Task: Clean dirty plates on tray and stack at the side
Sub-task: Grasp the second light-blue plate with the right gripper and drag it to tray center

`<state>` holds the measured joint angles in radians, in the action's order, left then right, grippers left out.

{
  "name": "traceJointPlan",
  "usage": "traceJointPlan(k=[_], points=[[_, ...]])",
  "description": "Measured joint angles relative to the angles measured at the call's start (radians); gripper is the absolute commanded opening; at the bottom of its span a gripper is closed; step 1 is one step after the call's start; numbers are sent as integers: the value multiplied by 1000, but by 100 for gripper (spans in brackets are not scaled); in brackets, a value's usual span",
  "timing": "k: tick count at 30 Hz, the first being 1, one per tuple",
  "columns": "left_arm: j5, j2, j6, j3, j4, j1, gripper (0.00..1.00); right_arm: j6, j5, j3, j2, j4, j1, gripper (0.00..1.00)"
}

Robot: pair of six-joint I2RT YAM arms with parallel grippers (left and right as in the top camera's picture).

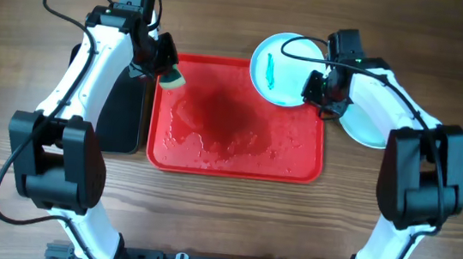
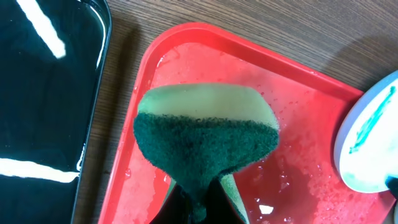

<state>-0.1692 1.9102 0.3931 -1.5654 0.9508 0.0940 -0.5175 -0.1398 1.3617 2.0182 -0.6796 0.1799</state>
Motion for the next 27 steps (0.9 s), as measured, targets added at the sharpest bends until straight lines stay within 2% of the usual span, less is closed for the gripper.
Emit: traceJointPlan(k=[6,10,12,13,15,18,22,27], points=[[0,0,0,0,0,0,4,45,-17,0,18,-1,29,18],[0,0,0,0,0,0,4,114,-74,0,18,-110,122,18],[0,0,0,0,0,0,4,139,-92,0,17,-163,165,27],[0,0,0,0,0,0,4,158,-97,0,14,-178,175,37],[0,0,0,0,0,0,4,173,-103,-1,-1,-192,186,49],[0,0,0,0,0,0,4,235,-84,-1,-48,-171,172,57],[0,0,0,0,0,0,4,343,-43,2,-66,-22,140,57],[0,0,0,0,0,0,4,470,-35,2,-50,103,122,40]])
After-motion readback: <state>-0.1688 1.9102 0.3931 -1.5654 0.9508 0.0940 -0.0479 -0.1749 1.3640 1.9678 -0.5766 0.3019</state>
